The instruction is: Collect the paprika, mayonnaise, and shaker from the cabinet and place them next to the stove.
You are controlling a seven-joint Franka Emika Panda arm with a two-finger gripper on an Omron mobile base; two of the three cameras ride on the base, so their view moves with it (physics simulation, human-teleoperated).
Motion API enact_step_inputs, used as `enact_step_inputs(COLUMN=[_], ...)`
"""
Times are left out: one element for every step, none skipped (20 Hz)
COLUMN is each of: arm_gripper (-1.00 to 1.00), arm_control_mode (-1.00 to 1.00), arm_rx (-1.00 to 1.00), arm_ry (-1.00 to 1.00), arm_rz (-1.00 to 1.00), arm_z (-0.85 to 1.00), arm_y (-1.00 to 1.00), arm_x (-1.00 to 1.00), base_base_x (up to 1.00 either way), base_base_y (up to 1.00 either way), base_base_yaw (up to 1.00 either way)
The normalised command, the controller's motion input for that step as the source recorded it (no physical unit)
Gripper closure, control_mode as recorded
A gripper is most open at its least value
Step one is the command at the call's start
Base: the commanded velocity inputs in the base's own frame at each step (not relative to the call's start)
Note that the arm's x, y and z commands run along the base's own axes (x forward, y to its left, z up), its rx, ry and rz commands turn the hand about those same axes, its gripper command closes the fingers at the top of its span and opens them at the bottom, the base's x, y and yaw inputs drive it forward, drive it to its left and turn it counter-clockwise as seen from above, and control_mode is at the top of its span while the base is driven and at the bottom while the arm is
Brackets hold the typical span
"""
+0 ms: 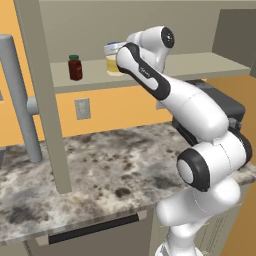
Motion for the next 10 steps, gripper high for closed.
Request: enact_step_inputs(arm_gripper=[1.0, 1.0, 1.0, 1.0, 1.0, 1.0, 1.0, 1.0, 1.0, 1.0], arm_control_mode=[-1.0, -1.0, -1.0, -1.0, -1.0, -1.0, -1.0, -1.0, -1.0, -1.0], arm_rx=[0.01, 0.01, 0.01, 0.01, 0.0, 0.0, 0.0, 0.0, 0.0, 0.0], arm_ry=[-0.07, -0.08, -0.09, -0.09, -0.12, -0.1, -0.12, -0.1, -0.09, -0.07], arm_rz=[0.0, 0.0, 0.0, 0.0, 0.02, 0.05, 0.07, 0.09, 0.12, 0.14], arm_z=[-0.09, -0.1, -0.11, -0.11, -0.11, -0.06, 0.0, 0.0, 0.0, 0.0], arm_y=[0.0, 0.0, 0.0, 0.0, 0.0, 0.0, 0.0, 0.0, 0.0, 0.0], arm_x=[-0.2, -0.22, -0.27, -0.35, -0.48, -0.55, -0.61, -0.61, -0.63, -0.63], base_base_x=[0.0, 0.0, 0.0, 0.0, 0.0, 0.0, 0.0, 0.0, 0.0, 0.0], base_base_y=[0.0, 0.0, 0.0, 0.0, 0.0, 0.0, 0.0, 0.0, 0.0, 0.0], base_base_yaw=[0.0, 0.0, 0.0, 0.0, 0.0, 0.0, 0.0, 0.0, 0.0, 0.0])
